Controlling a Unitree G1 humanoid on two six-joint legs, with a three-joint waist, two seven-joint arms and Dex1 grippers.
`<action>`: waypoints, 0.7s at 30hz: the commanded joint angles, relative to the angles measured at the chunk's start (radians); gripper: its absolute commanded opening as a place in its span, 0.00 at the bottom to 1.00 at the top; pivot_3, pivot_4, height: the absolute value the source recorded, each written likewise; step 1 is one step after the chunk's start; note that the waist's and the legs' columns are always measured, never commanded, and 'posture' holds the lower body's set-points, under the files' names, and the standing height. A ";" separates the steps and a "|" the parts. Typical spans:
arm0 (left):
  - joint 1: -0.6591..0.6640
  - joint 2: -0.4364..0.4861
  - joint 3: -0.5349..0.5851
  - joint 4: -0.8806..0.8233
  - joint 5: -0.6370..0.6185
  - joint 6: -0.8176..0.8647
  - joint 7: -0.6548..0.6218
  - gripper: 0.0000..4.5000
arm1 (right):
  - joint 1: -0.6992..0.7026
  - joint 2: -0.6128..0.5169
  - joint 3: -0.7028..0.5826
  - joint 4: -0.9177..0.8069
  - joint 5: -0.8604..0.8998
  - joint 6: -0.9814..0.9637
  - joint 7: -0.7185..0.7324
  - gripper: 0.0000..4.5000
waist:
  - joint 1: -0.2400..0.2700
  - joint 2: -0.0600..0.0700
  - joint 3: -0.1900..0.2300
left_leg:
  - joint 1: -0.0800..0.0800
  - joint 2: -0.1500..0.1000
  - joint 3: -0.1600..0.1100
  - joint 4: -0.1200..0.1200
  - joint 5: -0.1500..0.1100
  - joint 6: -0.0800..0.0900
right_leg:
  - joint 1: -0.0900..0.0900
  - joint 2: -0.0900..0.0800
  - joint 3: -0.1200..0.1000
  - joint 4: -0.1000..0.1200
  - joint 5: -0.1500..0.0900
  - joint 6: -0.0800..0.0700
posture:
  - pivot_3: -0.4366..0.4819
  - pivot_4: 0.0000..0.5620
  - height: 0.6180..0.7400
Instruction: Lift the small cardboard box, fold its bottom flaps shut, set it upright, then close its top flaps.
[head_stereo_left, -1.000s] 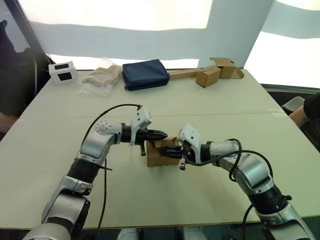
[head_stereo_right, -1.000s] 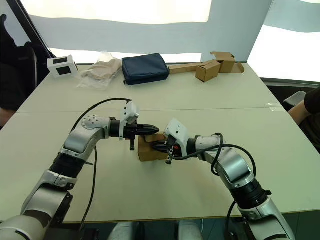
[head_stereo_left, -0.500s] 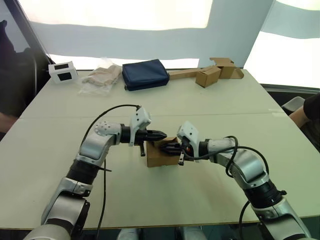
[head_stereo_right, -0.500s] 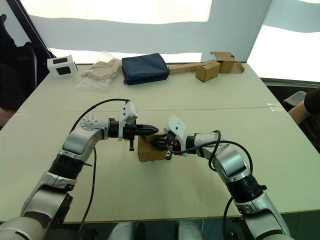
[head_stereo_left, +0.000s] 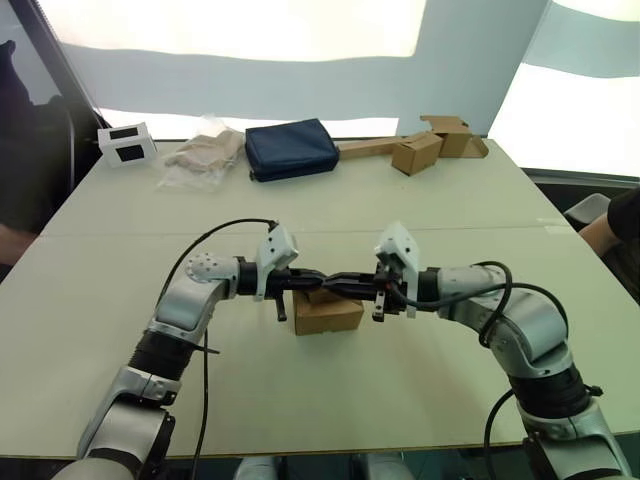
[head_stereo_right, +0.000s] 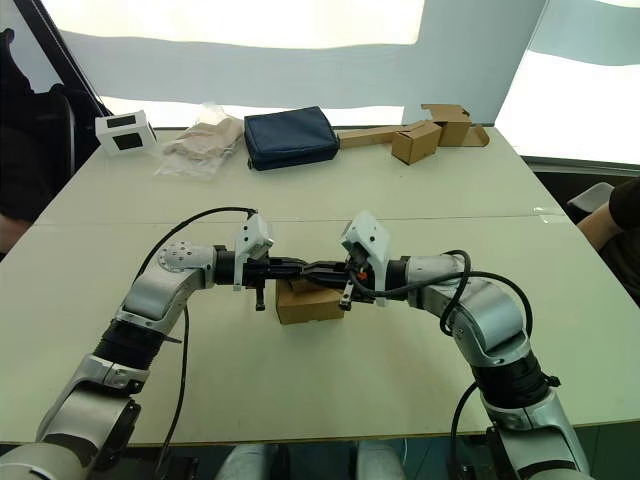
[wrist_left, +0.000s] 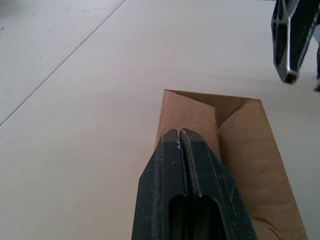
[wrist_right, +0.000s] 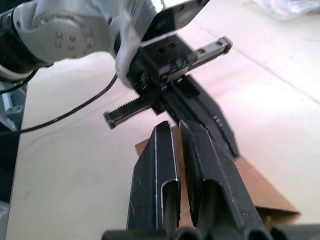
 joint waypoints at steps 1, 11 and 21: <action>-0.005 -0.002 -0.010 -0.010 0.004 0.013 0.007 0.00 | 0.019 -0.028 0.060 -0.028 -0.044 -0.036 0.002 0.05 | 0.000 0.000 0.000 | 0.000 0.000 0.000 0.000 0.000 0.000 | 0.000 0.000 0.000 0.000 0.000 0.000 | 0.48 0.27 1.00; -0.025 -0.007 0.011 -0.028 -0.019 0.038 0.020 0.00 | 0.040 -0.009 0.159 0.056 -0.144 -0.112 -0.017 0.05 | 0.000 0.000 0.000 | 0.000 0.000 0.001 0.000 0.000 0.000 | 0.000 0.000 0.000 0.000 0.000 0.000 | 0.48 0.27 1.00; -0.044 -0.008 0.024 -0.024 -0.041 0.054 0.019 0.00 | 0.001 0.037 0.165 0.178 -0.221 -0.183 -0.045 0.05 | 0.000 0.000 0.000 | 0.000 0.000 0.001 0.000 0.000 0.000 | 0.000 0.000 0.000 0.000 0.000 0.000 | 0.48 0.27 1.00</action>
